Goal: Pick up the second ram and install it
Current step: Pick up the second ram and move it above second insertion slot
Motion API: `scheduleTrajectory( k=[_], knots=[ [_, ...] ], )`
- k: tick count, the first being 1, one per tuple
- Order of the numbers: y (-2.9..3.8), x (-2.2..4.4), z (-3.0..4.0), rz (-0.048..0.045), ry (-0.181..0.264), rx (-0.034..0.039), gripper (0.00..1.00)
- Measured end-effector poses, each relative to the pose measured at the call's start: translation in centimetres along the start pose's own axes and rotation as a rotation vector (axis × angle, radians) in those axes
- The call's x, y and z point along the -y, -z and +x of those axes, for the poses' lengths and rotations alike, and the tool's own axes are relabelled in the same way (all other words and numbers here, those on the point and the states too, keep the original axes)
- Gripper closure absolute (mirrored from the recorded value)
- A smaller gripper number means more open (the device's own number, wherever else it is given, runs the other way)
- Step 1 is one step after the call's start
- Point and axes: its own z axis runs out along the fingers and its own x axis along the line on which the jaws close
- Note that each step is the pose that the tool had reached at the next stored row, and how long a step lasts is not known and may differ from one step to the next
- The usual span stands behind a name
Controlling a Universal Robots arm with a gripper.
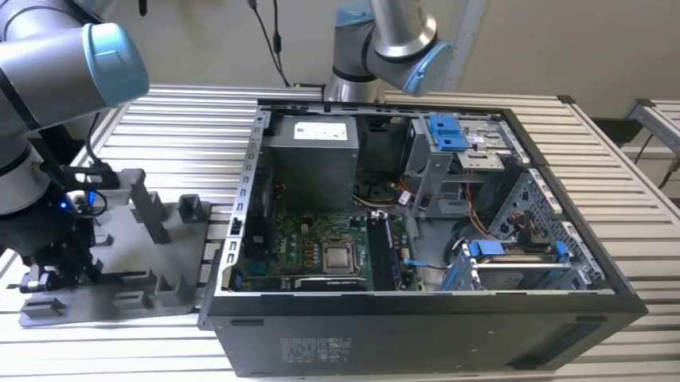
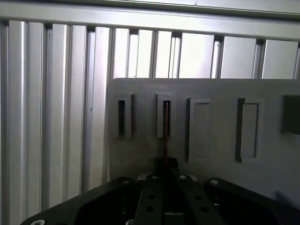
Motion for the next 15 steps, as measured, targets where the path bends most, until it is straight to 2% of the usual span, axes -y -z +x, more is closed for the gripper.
scheduleTrajectory(
  k=[3, 9, 15],
  knots=[
    [0.34, -0.01, 0.00, 0.0000, 0.000, 0.0000, 0.86],
    [2.00, -0.02, -0.01, 0.0001, 0.000, 0.0001, 0.86],
    [4.05, -0.04, -0.01, -0.0001, 0.000, -0.0001, 0.86]
  ],
)
